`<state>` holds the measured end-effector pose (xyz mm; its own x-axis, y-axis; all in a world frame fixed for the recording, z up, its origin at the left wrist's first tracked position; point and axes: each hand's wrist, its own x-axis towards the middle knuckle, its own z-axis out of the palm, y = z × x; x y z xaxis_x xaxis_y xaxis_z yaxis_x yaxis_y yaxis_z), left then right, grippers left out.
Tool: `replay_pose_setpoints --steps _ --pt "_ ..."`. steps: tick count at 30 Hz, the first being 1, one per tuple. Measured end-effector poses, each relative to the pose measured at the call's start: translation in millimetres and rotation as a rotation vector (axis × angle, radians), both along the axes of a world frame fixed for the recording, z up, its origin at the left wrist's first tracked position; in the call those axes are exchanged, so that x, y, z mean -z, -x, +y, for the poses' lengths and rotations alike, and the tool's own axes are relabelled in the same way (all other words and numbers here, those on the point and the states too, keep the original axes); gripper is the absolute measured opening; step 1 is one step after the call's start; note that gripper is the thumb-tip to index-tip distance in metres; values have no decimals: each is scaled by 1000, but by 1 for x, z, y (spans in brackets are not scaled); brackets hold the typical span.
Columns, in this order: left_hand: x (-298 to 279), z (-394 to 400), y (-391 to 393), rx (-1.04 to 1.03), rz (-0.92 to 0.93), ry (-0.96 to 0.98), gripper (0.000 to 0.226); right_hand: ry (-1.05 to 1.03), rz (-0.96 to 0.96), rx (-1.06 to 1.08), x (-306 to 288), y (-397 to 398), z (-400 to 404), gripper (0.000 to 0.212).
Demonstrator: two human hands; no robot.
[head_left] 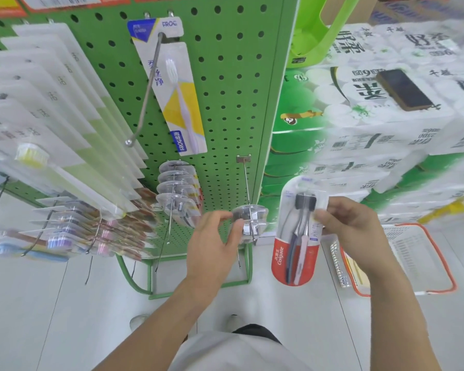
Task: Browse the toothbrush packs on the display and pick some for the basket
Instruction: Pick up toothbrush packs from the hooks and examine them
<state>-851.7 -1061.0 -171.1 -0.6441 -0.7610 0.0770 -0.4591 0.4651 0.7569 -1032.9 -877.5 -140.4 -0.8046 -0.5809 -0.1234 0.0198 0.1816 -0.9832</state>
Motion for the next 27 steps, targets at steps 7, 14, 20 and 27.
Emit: replay_pose_setpoints --steps 7,14,20,27 --pt "-32 16 -20 22 337 -144 14 161 -98 -192 -31 -19 1 20" --pt "-65 22 -38 160 402 -795 31 162 -202 -359 -29 -59 -34 22" --pt "-50 17 -65 63 433 -1017 27 12 -102 -367 -24 -81 -48 27" --pt "-44 25 -77 -54 459 -1081 27 -10 -108 -453 -24 -89 -53 19"
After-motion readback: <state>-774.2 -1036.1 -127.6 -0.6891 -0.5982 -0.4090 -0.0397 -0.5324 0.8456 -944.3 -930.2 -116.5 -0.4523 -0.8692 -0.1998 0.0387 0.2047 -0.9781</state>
